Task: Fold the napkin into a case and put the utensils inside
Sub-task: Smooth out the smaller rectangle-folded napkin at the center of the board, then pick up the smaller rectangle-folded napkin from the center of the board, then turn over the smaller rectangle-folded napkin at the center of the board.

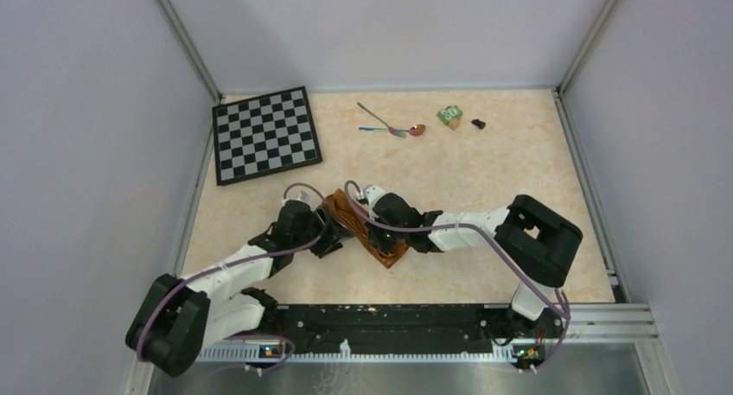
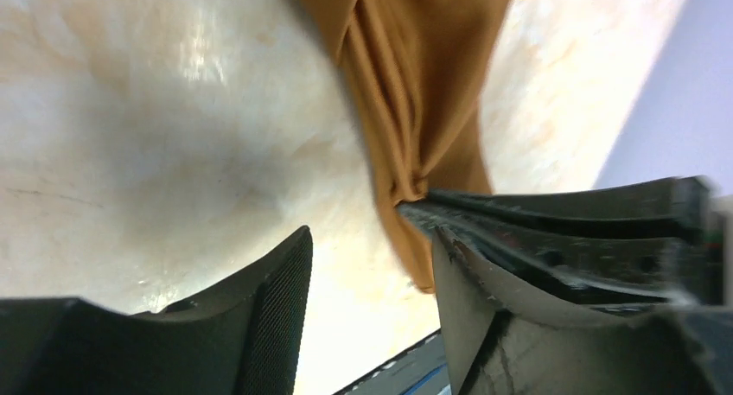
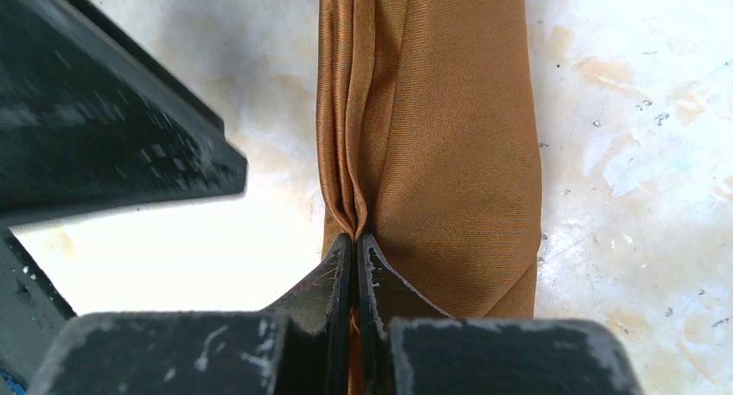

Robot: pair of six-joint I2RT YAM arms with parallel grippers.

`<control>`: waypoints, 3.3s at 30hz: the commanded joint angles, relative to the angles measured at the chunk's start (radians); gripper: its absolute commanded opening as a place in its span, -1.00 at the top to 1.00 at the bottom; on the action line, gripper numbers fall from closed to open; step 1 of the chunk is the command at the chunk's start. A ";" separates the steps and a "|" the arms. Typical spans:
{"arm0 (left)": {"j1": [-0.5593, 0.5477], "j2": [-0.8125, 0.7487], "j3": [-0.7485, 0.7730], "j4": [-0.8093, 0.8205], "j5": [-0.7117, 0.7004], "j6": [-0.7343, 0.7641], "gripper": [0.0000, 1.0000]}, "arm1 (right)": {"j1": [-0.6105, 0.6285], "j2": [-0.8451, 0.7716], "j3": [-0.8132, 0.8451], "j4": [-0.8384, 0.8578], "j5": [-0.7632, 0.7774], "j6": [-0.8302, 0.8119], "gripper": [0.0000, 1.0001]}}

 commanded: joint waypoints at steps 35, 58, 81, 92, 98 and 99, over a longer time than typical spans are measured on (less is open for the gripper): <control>0.061 0.287 0.205 -0.031 0.048 -0.068 1.00 | 0.040 -0.199 -0.102 0.128 0.038 -0.159 -0.26; 0.074 0.221 0.295 -0.243 0.125 -0.051 1.00 | 0.293 -0.017 0.034 0.142 0.494 -0.537 -0.29; 0.107 0.190 0.283 -0.235 0.137 0.002 0.34 | 0.336 0.113 0.112 0.114 0.730 -0.386 1.00; 0.192 -0.052 0.507 -0.476 -0.095 0.334 -0.83 | 0.187 -0.109 -0.044 0.205 0.237 -0.051 1.00; 0.207 -0.190 0.542 -0.538 -0.271 0.393 -0.89 | -0.006 -0.117 -0.153 0.448 -0.199 0.261 1.00; 0.207 -0.198 0.543 -0.539 -0.269 0.398 -0.90 | -0.045 -0.090 -0.170 0.511 -0.259 0.345 1.00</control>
